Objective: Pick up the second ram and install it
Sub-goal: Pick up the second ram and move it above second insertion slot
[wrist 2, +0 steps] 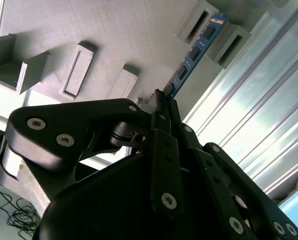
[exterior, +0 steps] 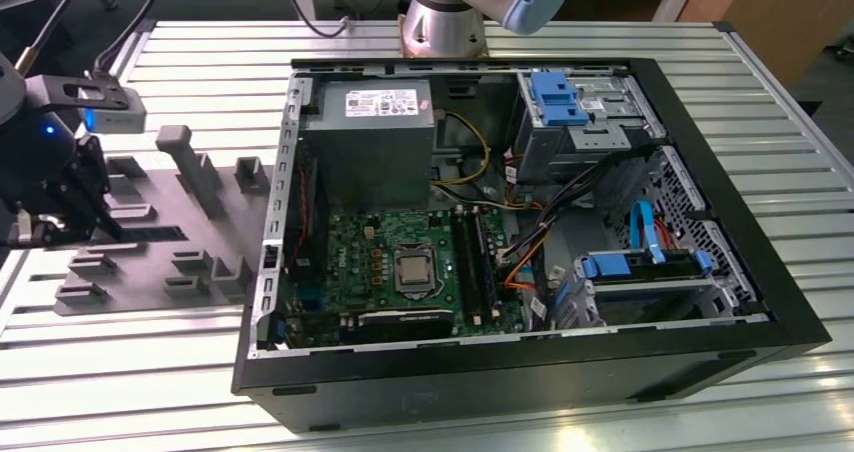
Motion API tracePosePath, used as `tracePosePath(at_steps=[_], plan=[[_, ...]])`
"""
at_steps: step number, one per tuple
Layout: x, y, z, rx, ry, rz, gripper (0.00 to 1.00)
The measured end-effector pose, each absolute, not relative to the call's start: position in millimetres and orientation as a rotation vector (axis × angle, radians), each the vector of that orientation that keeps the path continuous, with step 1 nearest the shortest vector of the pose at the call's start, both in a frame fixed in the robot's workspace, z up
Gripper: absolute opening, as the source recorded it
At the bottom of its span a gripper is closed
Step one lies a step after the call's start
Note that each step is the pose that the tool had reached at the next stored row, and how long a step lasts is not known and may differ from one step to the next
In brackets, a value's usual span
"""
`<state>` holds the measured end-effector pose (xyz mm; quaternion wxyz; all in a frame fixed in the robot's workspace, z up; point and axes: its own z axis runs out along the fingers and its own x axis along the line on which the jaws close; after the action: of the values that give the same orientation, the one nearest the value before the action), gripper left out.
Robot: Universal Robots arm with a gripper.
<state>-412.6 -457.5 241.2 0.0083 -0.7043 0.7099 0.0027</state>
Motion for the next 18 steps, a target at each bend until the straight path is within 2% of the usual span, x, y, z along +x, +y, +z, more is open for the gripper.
tracePosePath(at_steps=[18], plan=[[-412.7, -457.3, 255.8, -2.201, 2.219, 0.008, 0.14]])
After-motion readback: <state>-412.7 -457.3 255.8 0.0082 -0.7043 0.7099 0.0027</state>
